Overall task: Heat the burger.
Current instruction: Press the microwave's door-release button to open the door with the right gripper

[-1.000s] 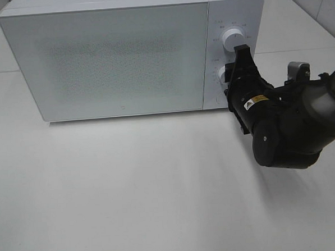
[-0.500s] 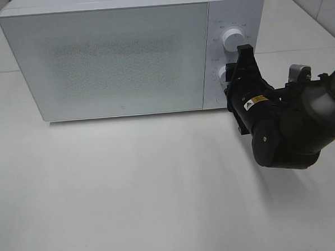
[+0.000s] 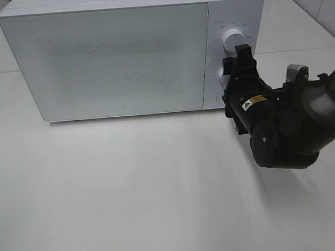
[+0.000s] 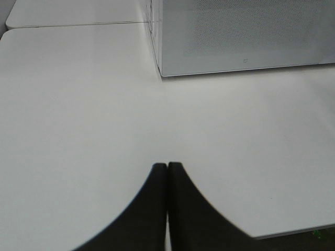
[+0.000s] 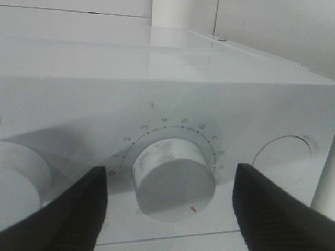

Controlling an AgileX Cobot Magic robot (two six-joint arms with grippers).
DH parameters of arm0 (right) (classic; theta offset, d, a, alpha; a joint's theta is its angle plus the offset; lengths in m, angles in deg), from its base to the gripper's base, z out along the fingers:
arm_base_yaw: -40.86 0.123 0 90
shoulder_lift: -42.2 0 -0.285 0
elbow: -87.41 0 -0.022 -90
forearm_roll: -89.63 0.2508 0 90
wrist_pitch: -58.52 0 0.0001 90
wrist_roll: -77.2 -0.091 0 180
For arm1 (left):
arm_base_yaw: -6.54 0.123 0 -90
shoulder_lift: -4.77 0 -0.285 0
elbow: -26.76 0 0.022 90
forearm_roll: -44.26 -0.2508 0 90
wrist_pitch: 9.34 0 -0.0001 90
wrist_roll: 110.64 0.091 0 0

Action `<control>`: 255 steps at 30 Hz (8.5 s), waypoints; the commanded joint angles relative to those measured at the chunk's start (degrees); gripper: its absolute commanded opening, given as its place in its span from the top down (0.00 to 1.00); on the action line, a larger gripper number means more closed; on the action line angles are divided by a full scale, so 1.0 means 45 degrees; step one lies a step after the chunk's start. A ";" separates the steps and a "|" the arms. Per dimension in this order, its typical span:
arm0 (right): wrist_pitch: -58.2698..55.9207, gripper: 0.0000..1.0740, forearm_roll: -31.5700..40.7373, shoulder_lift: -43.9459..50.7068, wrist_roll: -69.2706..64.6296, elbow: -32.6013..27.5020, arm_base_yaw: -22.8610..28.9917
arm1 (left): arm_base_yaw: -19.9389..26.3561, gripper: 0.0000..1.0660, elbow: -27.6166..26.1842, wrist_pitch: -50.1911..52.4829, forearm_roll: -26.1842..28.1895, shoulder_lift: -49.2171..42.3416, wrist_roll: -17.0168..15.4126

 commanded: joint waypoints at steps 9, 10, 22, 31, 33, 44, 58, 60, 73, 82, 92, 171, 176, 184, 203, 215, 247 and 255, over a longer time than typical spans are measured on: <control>0.0993 0.39 -0.1235 0.0178 0.1655 -0.0535 0.0013 | 0.0013 1.00 0.0025 0.0191 0.0025 -0.0089 0.0000; 0.0980 0.39 -0.1426 0.0267 0.2228 -0.0700 0.0013 | 0.0013 1.00 0.0025 0.0191 0.0025 -0.0089 0.0000; -0.0229 0.41 -0.4189 0.1821 1.0619 -0.1057 0.0013 | 0.0013 1.00 0.0025 0.0191 0.0025 -0.0089 0.0000; -0.4393 0.41 -0.5997 0.2928 1.6208 -0.1057 0.0013 | 0.0013 1.00 0.0025 0.0191 0.0025 -0.0089 0.0000; -0.4800 0.41 -0.6112 0.3056 1.6590 -0.1057 0.0013 | 0.0013 1.00 0.0025 0.0191 0.0025 -0.0089 0.0000; -1.0441 0.48 -0.6812 0.4265 1.8258 -0.0942 0.0013 | 0.0013 1.00 0.0025 0.0191 0.0025 -0.0089 0.0000; -1.9697 0.48 -0.6812 0.4354 1.7074 0.2394 -0.0166 | 0.0013 1.00 0.0025 0.0191 0.0025 -0.0089 0.0000; -2.0512 0.48 -0.6812 0.4354 1.6501 0.2852 -0.0547 | 0.0013 1.00 0.0025 0.0191 0.0025 -0.0089 0.0000; -2.4039 0.48 -0.6786 0.4826 1.5737 0.3667 -0.4444 | 0.0013 1.00 0.0025 0.0191 0.0025 -0.0089 0.0000; -2.5439 0.48 -0.6812 0.7932 1.5419 0.3667 -0.5437 | 0.0013 1.00 0.0025 0.0191 0.0025 -0.0089 0.0000; -2.6382 0.48 -0.6812 1.2147 1.5190 0.2165 -0.5437 | 0.0013 1.00 0.0025 0.0191 0.0025 -0.0089 0.0000; -2.7960 0.48 -0.6812 2.6840 1.6285 -0.2699 -0.5437 | 0.0013 1.00 0.0025 0.0191 0.0064 -0.0102 0.0000; -2.7642 0.48 -0.6799 2.5490 1.6259 -0.2534 -0.5437 | 0.0013 1.00 0.0025 0.0191 0.0064 -0.0102 0.0000; -2.6203 0.47 -0.6812 2.3389 1.6259 -0.2394 -0.5437 | 0.0013 1.00 0.0025 0.0191 0.0064 -0.0102 0.0000; -2.1085 0.47 -0.6812 1.8755 1.6578 -0.2394 -0.5437 | 0.0013 1.00 0.0025 0.0191 0.0064 -0.0102 0.0000; -1.7380 0.50 -0.6812 1.6119 1.6603 -0.2394 -0.5437 | 0.0013 1.00 0.0025 0.0191 0.0064 -0.0102 0.0000; -0.8951 1.00 -0.6825 0.9638 1.6488 -0.2394 -0.4749 | 0.0013 1.00 0.0025 0.0191 0.0064 -0.0102 0.0000; -0.7563 1.00 -0.6774 0.8391 1.6488 -0.2394 -0.2496 | 0.0013 1.00 0.0025 0.0191 0.0064 -0.0102 0.0000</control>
